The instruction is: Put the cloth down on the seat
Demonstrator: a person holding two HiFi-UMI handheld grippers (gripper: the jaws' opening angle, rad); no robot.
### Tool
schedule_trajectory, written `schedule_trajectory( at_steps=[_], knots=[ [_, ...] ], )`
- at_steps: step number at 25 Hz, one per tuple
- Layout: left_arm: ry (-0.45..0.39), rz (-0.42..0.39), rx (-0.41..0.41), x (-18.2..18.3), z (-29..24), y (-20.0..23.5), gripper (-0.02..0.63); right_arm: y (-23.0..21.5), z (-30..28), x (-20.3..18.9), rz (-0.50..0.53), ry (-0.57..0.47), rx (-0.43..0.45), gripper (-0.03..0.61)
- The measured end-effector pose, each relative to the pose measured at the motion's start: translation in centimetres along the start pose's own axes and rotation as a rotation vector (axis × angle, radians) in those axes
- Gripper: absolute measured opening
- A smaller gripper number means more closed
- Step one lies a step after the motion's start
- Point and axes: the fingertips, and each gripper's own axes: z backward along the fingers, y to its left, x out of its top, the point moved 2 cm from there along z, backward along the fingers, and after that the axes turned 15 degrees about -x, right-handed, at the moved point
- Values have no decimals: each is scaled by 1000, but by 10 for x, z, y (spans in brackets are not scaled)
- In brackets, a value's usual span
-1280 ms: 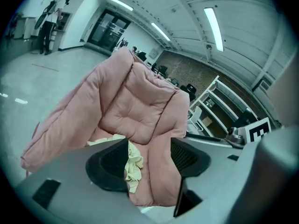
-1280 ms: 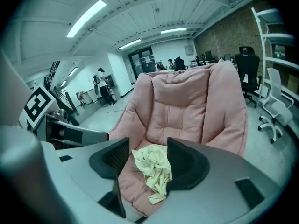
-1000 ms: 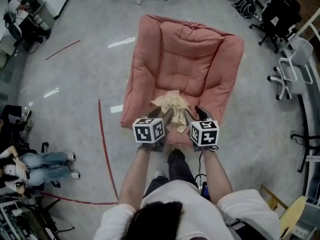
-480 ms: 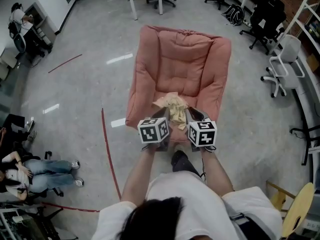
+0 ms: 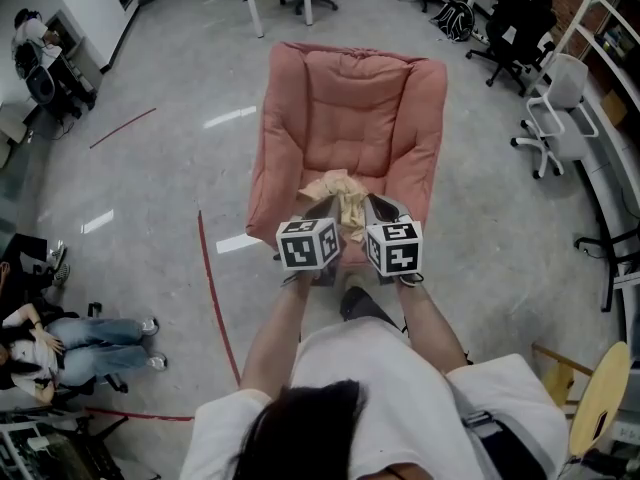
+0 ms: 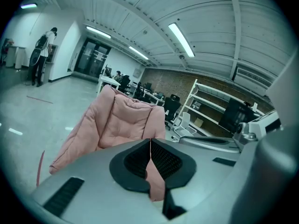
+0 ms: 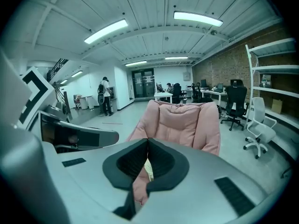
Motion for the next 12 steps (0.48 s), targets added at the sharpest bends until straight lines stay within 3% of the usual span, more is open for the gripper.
schedule_trajectory(
  at_steps=[12],
  knots=[
    [-19, -67, 29, 10, 7, -8, 32, -3, 15, 4, 38, -15, -4, 28]
  ],
)
